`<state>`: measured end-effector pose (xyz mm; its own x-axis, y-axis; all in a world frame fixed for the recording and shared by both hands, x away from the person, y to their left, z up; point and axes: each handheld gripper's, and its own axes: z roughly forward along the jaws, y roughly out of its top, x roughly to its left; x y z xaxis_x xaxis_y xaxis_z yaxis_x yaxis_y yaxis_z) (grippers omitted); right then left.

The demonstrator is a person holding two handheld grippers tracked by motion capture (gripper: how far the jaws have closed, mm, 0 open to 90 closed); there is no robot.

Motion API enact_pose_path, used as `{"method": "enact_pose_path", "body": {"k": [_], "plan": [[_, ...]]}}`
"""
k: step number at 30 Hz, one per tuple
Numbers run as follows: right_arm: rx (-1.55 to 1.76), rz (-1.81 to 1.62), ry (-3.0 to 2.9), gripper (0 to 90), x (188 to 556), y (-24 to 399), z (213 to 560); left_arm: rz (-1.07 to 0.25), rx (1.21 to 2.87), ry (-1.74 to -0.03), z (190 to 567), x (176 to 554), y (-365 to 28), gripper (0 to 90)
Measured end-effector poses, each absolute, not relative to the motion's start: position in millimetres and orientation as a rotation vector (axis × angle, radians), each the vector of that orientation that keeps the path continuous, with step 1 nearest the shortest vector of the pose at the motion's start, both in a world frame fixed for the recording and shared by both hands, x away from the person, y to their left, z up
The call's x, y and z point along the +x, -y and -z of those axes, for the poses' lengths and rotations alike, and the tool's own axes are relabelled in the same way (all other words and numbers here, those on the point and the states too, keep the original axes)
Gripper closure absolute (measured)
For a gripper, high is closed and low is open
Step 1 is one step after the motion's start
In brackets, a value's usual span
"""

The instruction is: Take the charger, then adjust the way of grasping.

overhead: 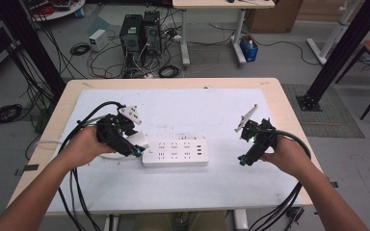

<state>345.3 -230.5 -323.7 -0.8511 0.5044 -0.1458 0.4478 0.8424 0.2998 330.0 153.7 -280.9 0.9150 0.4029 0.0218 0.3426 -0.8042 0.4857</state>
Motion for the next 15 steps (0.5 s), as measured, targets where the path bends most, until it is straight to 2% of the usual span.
{"method": "enact_pose_path", "body": {"k": [15], "plan": [[0.774,-0.444,-2.772,4.4,338.1,229.1,317.4,-0.172,2.597,-0.439,275.7,332.7,-132.3,42.5]]}}
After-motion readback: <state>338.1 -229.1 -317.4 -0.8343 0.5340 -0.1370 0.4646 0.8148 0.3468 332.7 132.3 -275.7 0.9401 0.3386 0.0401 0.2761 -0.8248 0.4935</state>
